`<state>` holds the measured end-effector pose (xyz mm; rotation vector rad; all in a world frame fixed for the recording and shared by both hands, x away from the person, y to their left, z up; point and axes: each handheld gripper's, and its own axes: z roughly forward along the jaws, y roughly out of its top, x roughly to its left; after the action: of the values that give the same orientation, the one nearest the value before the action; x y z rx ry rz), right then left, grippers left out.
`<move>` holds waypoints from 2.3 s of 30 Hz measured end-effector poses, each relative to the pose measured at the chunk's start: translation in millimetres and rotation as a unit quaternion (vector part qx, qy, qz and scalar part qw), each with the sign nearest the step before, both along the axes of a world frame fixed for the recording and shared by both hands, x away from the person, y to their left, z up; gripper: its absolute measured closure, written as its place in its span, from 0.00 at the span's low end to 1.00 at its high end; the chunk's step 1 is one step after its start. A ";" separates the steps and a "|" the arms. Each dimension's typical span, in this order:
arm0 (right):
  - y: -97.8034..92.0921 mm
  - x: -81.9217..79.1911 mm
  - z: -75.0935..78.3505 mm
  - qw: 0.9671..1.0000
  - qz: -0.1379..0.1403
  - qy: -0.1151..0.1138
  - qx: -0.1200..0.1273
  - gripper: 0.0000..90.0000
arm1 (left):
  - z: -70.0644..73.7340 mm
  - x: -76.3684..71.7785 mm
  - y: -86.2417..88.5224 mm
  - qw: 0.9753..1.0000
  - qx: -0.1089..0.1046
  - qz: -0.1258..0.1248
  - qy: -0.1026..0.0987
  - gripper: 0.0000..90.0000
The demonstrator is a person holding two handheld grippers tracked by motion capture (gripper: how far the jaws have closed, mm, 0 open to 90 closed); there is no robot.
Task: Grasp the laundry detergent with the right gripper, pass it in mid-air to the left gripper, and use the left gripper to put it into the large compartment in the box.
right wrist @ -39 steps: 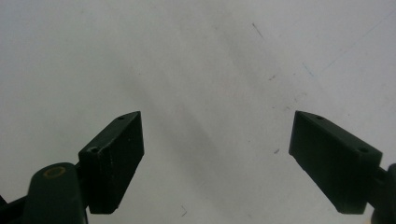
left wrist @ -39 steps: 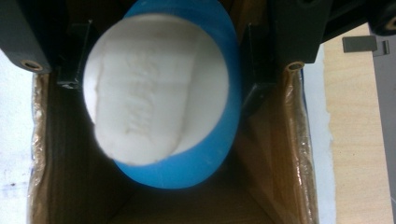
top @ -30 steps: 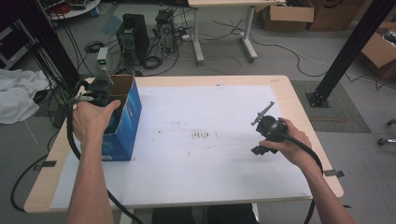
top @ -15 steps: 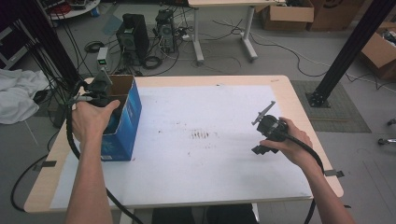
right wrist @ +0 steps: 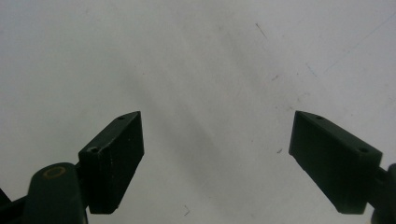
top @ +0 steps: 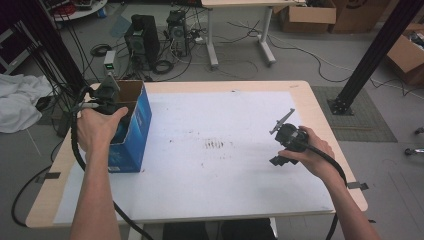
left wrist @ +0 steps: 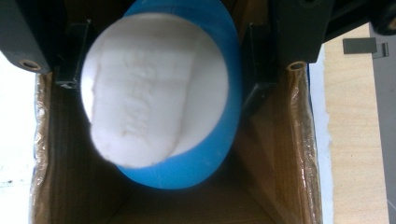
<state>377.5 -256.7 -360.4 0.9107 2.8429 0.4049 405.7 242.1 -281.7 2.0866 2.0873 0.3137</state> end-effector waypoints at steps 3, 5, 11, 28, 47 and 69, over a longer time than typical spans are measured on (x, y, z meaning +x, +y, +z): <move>0.3 0.1 -0.6 1.000 0.000 0.000 -0.001 0.20 | -0.2 0.2 -0.2 1.000 0.001 0.002 -0.001 0.41; 0.3 0.1 -1.1 1.000 0.000 0.001 -0.001 0.20 | -0.3 0.2 -0.2 1.000 0.000 0.001 -0.001 0.41; -0.3 0.1 -1.9 1.000 -0.001 0.001 -0.002 0.20 | -3.3 0.3 -0.2 1.000 -0.002 0.001 0.006 0.39; 0.1 0.4 -2.7 1.000 -0.001 0.002 -0.003 0.20 | -3.9 -1.4 1.3 1.000 -0.003 0.006 0.005 0.33; 1.3 0.2 -3.2 1.000 -0.002 0.005 -0.005 0.20 | 11.3 -5.7 1.4 1.000 -0.001 0.014 -0.008 0.27; -1.3 -0.7 -4.8 1.000 -0.003 0.006 -0.004 0.20 | 52.7 -9.5 -19.8 0.999 0.017 -0.039 -0.033 0.20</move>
<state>376.8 -258.0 -365.3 0.9239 2.8501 0.3875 396.1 222.3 -229.0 2.1400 1.9707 0.4037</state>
